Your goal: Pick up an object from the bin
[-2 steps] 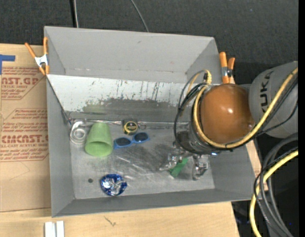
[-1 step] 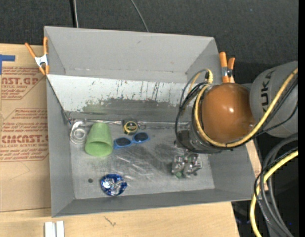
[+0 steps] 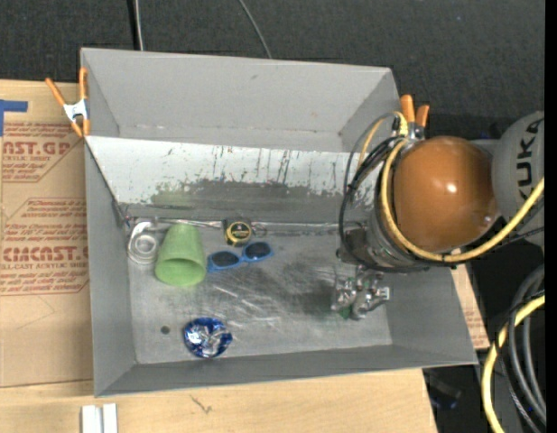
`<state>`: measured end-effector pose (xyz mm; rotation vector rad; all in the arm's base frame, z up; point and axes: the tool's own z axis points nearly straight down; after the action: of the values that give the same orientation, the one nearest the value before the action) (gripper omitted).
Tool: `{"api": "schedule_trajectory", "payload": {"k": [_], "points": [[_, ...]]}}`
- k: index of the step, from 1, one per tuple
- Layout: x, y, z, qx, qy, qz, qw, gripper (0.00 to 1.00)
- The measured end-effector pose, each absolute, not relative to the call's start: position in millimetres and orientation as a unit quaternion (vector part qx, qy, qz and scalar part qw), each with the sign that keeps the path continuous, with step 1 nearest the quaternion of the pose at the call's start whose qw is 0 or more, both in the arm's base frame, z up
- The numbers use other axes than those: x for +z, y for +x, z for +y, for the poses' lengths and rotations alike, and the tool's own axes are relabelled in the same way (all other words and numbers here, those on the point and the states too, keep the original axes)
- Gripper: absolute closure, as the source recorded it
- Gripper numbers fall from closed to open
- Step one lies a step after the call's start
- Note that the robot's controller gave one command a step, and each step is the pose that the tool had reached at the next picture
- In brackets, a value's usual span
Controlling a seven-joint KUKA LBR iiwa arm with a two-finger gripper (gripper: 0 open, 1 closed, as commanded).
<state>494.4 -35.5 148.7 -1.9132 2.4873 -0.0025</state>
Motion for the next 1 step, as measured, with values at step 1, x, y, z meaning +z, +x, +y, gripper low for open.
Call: {"api": "schedule_trajectory", "payload": {"k": [1], "points": [[172.5,497.8,-12.9,0.000,-0.608,0.794,0.002,1.00]]}}
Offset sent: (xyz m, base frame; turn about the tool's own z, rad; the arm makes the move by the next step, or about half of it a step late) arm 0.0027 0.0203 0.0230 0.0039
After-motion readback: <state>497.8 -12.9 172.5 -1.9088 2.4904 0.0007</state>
